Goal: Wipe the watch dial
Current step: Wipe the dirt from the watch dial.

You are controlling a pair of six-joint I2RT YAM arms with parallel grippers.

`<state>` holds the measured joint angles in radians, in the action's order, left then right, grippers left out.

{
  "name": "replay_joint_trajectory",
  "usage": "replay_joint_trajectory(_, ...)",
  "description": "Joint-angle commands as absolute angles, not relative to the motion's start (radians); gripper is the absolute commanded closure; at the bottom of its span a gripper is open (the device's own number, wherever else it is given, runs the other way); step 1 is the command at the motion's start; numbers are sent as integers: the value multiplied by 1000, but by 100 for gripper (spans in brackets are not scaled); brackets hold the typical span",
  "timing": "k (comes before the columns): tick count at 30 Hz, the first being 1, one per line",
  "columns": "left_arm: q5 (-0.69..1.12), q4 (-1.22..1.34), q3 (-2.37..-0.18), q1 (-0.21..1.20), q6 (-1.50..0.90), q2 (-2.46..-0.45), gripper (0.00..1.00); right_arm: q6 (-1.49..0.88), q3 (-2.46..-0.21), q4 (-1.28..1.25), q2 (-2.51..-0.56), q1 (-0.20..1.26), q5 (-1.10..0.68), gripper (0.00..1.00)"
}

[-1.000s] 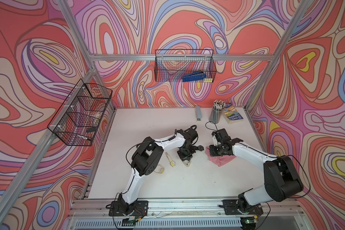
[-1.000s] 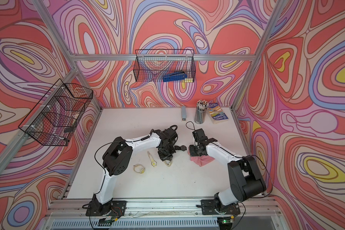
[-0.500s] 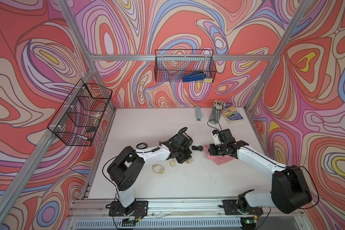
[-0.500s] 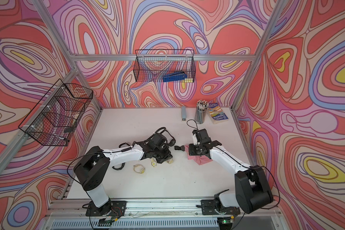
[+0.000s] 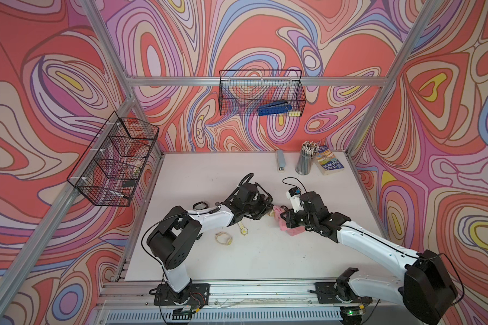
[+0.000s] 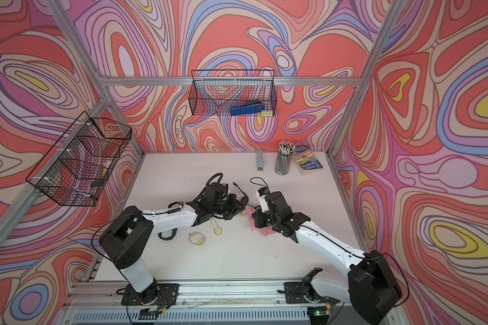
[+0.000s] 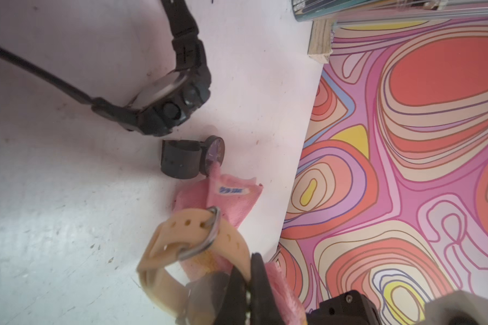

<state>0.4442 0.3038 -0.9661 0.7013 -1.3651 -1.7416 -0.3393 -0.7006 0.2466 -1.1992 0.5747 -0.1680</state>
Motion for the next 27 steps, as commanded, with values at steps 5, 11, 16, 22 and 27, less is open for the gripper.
replay_joint_trajectory(5,496,507,-903,698,-1471,-1683,100,-385,-690,123,-1163,647,37,100)
replay_joint_trajectory(11,491,485,-887,695,-1459,-1647,100,-441,-669,190,-1114,647,186,100)
replay_joint_trajectory(16,481,490,-872,693,-1462,-1628,100,-449,-652,245,-1073,646,207,100)
replay_joint_trajectory(22,479,546,-862,693,-1507,-1632,100,-426,-612,197,-1030,648,112,100)
replay_joint_trajectory(27,469,586,-859,693,-1549,-1643,100,-404,-571,62,-1005,662,23,100)
